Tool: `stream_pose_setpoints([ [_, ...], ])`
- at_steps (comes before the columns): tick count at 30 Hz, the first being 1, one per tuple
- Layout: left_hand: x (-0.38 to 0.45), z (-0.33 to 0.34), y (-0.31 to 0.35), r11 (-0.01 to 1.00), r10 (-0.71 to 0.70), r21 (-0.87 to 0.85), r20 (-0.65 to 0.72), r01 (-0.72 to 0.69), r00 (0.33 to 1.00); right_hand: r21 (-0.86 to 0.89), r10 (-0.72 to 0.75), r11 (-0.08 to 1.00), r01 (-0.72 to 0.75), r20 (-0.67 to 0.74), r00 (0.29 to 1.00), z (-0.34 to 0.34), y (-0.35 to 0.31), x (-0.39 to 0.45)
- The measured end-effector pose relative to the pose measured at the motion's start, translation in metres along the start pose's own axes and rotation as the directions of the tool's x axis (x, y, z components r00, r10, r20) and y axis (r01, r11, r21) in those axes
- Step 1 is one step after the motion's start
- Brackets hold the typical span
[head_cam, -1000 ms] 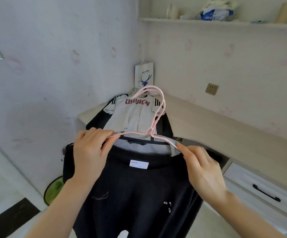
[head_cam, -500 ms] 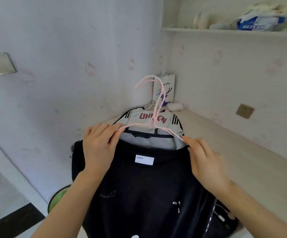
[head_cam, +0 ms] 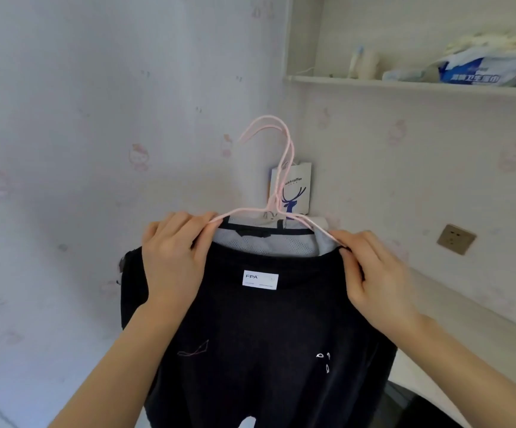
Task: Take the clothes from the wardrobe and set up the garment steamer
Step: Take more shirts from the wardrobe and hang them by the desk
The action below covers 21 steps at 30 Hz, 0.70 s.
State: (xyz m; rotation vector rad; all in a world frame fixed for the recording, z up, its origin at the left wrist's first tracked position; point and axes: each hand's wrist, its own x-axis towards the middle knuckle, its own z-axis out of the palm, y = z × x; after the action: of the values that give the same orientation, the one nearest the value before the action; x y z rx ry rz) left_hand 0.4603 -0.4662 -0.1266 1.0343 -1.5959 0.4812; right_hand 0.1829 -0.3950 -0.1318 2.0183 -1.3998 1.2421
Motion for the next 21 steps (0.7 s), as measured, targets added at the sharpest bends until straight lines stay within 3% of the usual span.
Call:
stream_pose_setpoints([
  [11, 0.12, 0.138, -0.078, 0.989, 0.044, -0.142, 0.022, -0.041, 0.999, -0.212, -0.062, 0.977, 0.028, -0.155, 0.986, 0.096, 0.079, 0.139],
  [21, 0.166, 0.24, -0.127, 0.976, 0.071, -0.211, 0.093, -0.05, 0.993, -0.27, -0.059, 0.963, 0.023, -0.126, 0.99, 0.161, 0.14, 0.196],
])
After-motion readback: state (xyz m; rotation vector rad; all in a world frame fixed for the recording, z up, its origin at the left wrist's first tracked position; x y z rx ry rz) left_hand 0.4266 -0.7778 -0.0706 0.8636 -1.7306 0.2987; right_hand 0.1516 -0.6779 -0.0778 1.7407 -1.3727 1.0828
